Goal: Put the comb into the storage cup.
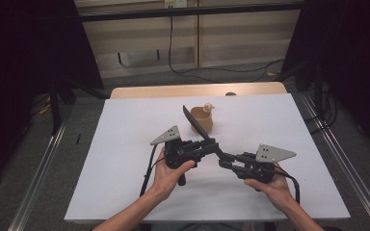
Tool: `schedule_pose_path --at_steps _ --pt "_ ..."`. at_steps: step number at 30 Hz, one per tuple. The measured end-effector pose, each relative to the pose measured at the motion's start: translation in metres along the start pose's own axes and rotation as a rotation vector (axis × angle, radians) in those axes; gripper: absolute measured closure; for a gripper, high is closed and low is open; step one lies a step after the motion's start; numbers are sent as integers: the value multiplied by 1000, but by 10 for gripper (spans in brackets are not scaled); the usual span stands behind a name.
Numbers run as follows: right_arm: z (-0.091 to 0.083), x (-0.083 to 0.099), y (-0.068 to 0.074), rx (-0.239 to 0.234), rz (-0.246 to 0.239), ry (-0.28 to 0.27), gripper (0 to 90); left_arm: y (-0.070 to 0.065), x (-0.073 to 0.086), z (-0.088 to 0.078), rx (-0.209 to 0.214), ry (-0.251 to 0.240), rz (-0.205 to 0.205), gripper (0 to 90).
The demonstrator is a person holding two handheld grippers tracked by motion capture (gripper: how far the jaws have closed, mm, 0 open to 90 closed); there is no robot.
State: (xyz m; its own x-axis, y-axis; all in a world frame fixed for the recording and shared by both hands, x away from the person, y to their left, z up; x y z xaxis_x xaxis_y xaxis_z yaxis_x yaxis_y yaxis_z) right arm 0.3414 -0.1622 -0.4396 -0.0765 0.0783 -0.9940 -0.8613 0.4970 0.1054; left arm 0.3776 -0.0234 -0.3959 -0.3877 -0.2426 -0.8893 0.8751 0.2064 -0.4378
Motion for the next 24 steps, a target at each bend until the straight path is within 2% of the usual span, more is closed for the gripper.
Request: schedule_pose_path --at_steps 3,7,12,16,18,19,21,24 --pt "1 -1 0 -1 -1 -2 725 0 -1 0 11 -8 -22 718" --pt "2 0 0 -5 -8 2 724 0 0 -1 17 5 -21 725" --pt "2 -1 0 7 -26 9 722 1 -2 -1 27 -3 -45 728" --pt "3 -3 1 3 -24 15 720 -1 -3 -2 28 9 -16 729" --pt "5 -3 1 3 -21 14 710 -2 -4 -2 27 9 -15 729" --pt "5 -2 1 2 -20 19 693 -1 -4 -2 11 13 -8 729" --pt "6 -1 2 8 -34 32 670 0 -3 -1 8 17 -9 729" --pt "8 0 4 1 -23 40 605 0 -2 -1 11 21 -9 730"
Point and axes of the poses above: each handheld gripper's, and its own axes: z roughly forward along the jaws, x roughly out of its underside, y roughly to its left, the point moved 7 cm from there along z, roughly forward along the jaws, and after that the axes turned 11 degrees about -y, right-handed, at the moved point
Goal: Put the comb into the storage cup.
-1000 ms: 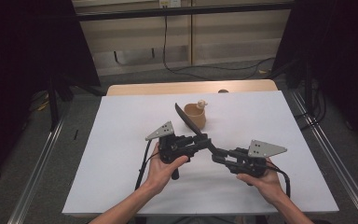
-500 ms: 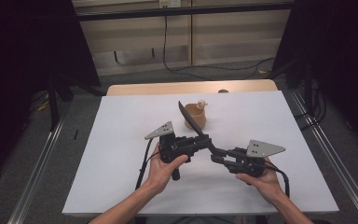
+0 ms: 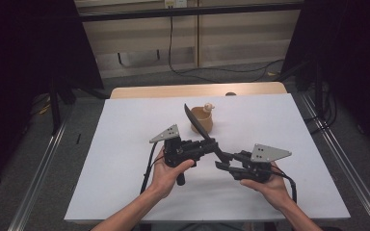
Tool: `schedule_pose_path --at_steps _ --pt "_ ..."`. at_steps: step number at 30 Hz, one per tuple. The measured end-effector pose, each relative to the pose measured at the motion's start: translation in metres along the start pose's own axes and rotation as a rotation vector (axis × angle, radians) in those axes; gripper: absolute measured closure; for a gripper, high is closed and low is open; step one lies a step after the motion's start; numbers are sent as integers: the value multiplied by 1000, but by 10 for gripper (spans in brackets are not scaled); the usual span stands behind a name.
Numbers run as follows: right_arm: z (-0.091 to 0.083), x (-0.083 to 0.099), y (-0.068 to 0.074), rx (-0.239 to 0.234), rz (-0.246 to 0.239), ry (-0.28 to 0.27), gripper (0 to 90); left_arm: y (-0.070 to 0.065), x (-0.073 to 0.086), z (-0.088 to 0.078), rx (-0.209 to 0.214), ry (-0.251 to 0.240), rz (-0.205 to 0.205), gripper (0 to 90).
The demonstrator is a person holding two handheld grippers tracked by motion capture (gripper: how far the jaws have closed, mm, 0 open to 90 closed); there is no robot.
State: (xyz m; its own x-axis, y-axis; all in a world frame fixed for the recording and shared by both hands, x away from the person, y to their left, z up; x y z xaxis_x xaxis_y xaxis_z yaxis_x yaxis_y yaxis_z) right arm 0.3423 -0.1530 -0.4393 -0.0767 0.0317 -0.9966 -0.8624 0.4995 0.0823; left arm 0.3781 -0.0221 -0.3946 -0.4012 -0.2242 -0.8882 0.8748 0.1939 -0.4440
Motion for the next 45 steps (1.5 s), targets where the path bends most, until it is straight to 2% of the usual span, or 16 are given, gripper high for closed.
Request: schedule_pose_path --at_steps 4,8,18,20,24,25,26,28,32,38,40,45 --pt "1 0 -1 20 17 2 445 0 1 0 -4 15 12 730" --pt "-2 0 -2 41 36 11 363 1 -2 -2 -20 12 41 729" --pt "-6 -1 -9 100 46 9 248 6 -13 -9 -62 -5 93 729" --pt "-8 1 -13 140 19 27 210 8 -13 -10 -72 4 107 729" --pt "-11 2 -19 183 50 23 147 13 -15 -12 -99 9 139 729" --pt "-12 1 -20 195 55 15 131 15 -15 -13 -114 9 159 729" --pt "-13 1 -22 204 64 8 118 18 -15 -14 -127 12 176 730" --pt "-15 -1 -24 224 66 0 109 23 -14 -16 -146 19 177 730" --pt "-19 -4 -27 257 52 -13 89 29 -19 -19 -170 5 177 730" --pt "-29 -10 -29 302 42 -31 76 30 -27 -21 -190 9 227 729" --pt "-35 -11 -29 320 33 -30 69 33 -31 -23 -214 4 242 729" --pt "-50 -11 -32 413 26 -36 3 40 -39 -25 -251 0 250 730"
Point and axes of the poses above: each handheld gripper's, and its own axes: z roughly forward along the jaws, x roughly out of its underside, y roughly to its left, the point moved 7 cm from there along z, roughly forward along the jaws, and after that the axes turned 11 degrees about -y, right-handed, at the moved point
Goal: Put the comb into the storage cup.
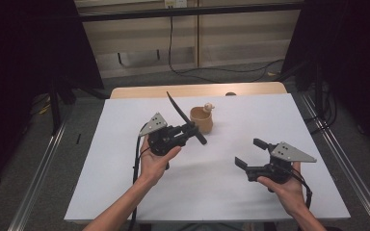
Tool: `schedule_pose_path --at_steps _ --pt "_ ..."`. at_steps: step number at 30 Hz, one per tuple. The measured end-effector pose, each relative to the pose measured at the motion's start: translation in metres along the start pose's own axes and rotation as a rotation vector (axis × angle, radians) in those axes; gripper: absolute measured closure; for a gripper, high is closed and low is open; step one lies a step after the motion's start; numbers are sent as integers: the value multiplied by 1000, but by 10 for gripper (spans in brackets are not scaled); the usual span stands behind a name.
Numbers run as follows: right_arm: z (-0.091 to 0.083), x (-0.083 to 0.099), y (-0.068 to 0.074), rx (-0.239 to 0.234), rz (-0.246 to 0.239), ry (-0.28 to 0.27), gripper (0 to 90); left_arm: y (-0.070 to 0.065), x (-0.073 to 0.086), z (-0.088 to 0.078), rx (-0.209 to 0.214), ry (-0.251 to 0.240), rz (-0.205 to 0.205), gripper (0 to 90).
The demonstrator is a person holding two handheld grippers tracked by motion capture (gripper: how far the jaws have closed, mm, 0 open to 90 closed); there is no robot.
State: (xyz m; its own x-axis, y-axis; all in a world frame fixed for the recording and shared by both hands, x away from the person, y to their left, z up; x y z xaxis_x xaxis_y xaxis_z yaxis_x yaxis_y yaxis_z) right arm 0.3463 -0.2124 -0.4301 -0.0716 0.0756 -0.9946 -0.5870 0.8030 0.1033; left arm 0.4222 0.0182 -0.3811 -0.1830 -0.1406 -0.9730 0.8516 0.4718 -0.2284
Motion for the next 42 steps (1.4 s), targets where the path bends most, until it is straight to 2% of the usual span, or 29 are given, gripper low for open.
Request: schedule_pose_path --at_steps 2,6,8,11,16,22,28,34,39,42 --pt "-4 0 -5 42 14 2 0 3 -2 1 -12 4 1 730" --pt "-11 -1 -11 91 -10 7 0 8 -8 1 -24 13 12 730" --pt "-14 -2 -14 102 -13 -2 0 11 -10 0 -44 7 7 730" --pt "-21 -4 -16 126 -26 -29 0 14 -10 -1 -51 18 10 730" --pt "-32 -4 -21 176 -60 -33 0 21 -12 -1 -74 11 6 729" --pt "-42 0 -26 219 -65 -33 0 25 -16 -1 -82 23 21 730" --pt "-53 7 -32 248 -75 -29 0 29 -18 -2 -100 21 27 730" --pt "-60 10 -35 255 -32 -40 0 35 -27 0 -114 6 28 730" --pt "-61 11 -34 254 -59 -34 0 40 -36 5 -131 2 40 730" --pt "-61 14 -34 249 -71 -27 0 43 -40 9 -142 12 62 729"
Point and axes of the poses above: each handheld gripper's, and its own axes: z roughly forward along the jaws, x roughly out of its underside, y roughly to its left, the point moved 7 cm from there along z, roughly forward along the jaws, and after that the axes turned 11 degrees about -y, right-handed, at the moved point
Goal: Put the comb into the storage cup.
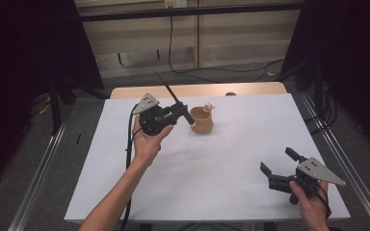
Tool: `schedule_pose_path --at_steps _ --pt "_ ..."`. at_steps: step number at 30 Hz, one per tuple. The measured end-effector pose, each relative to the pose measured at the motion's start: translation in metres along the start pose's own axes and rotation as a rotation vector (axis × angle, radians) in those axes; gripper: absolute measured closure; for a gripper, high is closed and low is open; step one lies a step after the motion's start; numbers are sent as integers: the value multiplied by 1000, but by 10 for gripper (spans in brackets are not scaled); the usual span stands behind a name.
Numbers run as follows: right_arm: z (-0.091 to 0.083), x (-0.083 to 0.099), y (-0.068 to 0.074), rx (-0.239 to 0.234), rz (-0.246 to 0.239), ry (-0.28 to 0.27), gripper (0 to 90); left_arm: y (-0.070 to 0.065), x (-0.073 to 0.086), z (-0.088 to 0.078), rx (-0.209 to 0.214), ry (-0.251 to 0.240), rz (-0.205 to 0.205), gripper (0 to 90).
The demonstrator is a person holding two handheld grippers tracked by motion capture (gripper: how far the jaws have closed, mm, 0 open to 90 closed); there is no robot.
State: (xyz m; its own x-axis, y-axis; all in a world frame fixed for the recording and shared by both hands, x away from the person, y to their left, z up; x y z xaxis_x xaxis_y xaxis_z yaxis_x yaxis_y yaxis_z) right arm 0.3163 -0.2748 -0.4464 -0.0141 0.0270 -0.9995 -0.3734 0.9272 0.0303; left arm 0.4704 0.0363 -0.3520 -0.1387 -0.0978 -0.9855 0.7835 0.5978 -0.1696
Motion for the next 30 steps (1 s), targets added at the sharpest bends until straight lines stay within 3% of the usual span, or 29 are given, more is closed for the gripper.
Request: schedule_pose_path --at_steps 5,10,12,14,25,30 --pt "-1 -1 -1 -5 -3 -13 0 4 -5 7 -4 14 19 730" --pt "0 1 0 -11 -5 -9 0 7 -9 13 -12 25 13 730" --pt "0 1 1 -16 24 -6 0 6 -10 15 -5 23 6 730" --pt "0 2 1 -16 10 -5 0 6 -11 16 -1 28 19 729" --pt "0 4 3 -37 21 5 0 13 -10 35 -26 44 6 730" --pt "0 4 4 -40 27 -1 0 16 -6 45 -39 62 45 730"
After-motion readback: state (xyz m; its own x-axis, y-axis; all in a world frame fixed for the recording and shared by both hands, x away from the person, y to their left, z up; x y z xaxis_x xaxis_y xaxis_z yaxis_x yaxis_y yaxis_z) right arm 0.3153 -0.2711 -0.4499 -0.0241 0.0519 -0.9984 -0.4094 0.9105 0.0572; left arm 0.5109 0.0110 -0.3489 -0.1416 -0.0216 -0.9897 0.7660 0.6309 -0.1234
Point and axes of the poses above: each handheld gripper's, and its own axes: z roughly forward along the jaws, x roughly out of its underside, y roughly to its left, the point moved 7 cm from there along z, roughly forward along the jaws, and after that the axes turned 11 degrees about -y, right-handed, at the moved point
